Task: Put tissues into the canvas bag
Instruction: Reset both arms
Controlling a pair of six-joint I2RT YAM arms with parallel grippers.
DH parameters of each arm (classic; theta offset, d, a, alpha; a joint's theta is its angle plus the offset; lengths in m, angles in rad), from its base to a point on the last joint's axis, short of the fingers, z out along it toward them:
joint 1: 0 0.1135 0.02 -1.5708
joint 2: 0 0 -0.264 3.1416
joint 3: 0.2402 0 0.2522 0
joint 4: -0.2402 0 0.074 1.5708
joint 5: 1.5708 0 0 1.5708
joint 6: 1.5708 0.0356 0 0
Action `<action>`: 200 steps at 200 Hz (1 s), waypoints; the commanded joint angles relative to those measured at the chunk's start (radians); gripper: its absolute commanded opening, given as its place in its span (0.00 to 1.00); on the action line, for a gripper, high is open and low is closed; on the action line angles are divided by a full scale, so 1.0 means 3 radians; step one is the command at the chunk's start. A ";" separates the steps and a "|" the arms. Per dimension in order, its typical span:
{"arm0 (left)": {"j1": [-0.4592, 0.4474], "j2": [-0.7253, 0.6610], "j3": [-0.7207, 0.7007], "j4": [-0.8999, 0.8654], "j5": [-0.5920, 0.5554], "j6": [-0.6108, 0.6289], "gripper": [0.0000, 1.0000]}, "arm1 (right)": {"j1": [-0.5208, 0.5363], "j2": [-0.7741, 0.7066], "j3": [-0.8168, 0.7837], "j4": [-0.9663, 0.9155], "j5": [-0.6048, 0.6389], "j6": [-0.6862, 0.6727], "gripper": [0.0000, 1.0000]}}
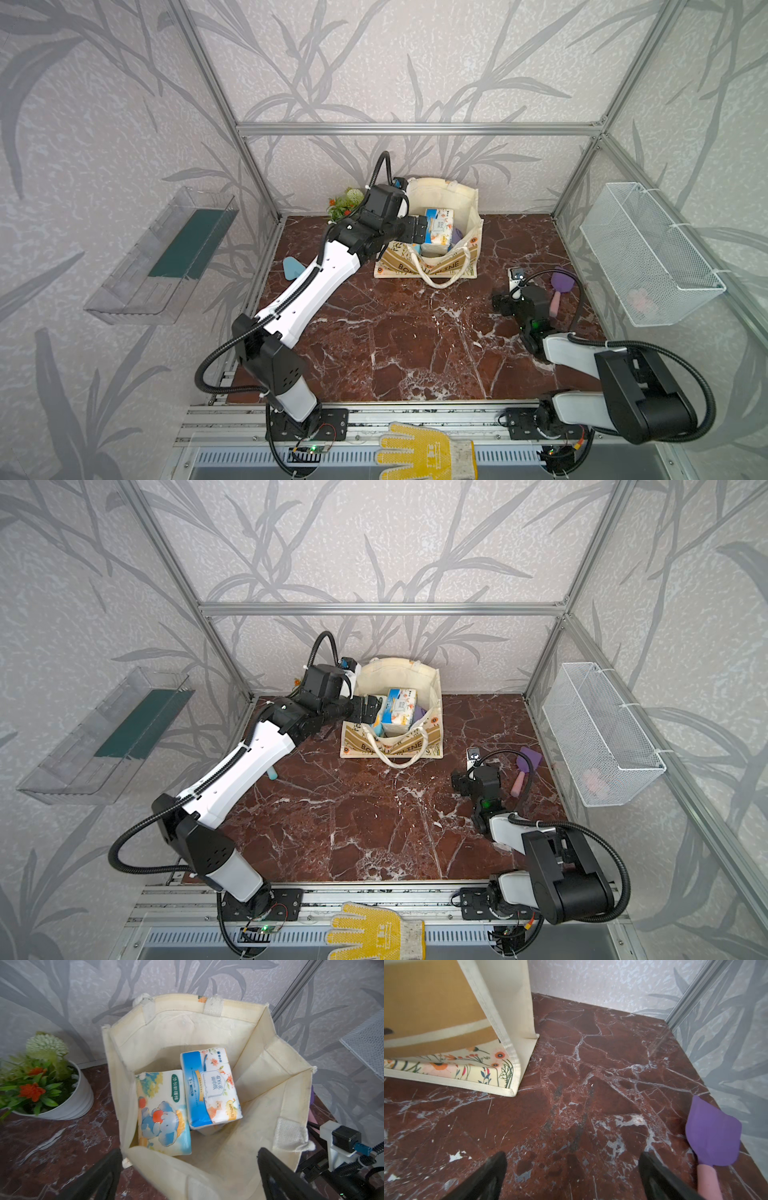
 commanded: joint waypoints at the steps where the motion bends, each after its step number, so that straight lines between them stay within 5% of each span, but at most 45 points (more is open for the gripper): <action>1: -0.0007 -0.0342 -0.0410 0.0270 -0.0517 0.0230 0.99 | -0.0026 0.0340 0.0142 0.0585 -0.0153 -0.0080 0.99; 69: 0.0360 -0.1239 -0.2016 0.0695 -0.1636 0.0269 0.99 | -0.0122 0.0355 0.0242 0.0359 -0.0304 -0.0011 0.99; 108: 0.0757 -0.1632 -0.3238 0.1859 -0.1780 0.0609 0.99 | -0.0142 0.0356 0.0255 0.0331 -0.0331 -0.0001 0.99; 143: 0.1223 -0.1493 -0.3746 0.2570 -0.1503 0.0555 0.99 | -0.0144 0.0356 0.0257 0.0326 -0.0334 0.0007 0.99; 170: 0.1572 -0.1297 -0.4307 0.3796 -0.1041 0.0513 0.99 | -0.0149 0.0356 0.0260 0.0326 -0.0341 0.0004 0.99; 200: 0.1733 -0.0896 -0.4358 0.4286 -0.0882 0.0593 0.98 | -0.0152 0.0360 0.0260 0.0321 -0.0345 0.0004 0.99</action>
